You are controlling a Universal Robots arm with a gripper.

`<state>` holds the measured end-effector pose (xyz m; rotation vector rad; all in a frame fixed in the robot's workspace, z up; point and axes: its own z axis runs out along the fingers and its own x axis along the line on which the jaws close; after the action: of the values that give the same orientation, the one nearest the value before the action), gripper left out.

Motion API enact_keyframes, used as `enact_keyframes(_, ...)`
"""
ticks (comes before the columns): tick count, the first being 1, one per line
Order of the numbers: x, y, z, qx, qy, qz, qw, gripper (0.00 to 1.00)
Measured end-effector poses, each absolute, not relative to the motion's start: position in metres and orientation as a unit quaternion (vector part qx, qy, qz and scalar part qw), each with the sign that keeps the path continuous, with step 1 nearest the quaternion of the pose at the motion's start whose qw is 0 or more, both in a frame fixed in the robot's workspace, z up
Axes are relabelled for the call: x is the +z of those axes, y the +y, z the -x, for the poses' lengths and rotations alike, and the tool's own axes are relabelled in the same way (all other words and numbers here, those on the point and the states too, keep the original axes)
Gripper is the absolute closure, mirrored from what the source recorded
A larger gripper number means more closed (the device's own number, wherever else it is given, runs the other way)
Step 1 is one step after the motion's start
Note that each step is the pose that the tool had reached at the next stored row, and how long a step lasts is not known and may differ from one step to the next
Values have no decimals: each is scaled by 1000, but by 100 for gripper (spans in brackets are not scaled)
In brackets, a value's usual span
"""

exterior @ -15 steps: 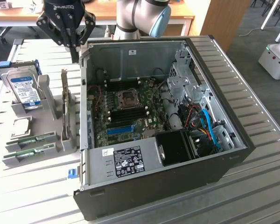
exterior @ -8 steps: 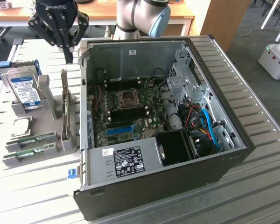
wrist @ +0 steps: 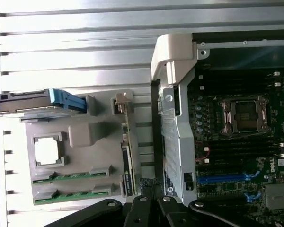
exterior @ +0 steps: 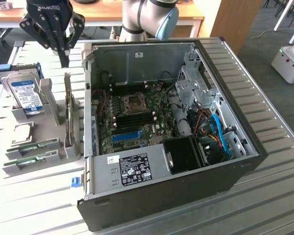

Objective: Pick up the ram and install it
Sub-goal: 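Reach for the ram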

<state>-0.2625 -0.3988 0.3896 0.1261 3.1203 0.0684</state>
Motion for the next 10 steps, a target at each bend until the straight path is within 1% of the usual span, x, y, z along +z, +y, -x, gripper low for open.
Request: enact_keyframes(10,389,-399,284,22,999,-41,8,89)
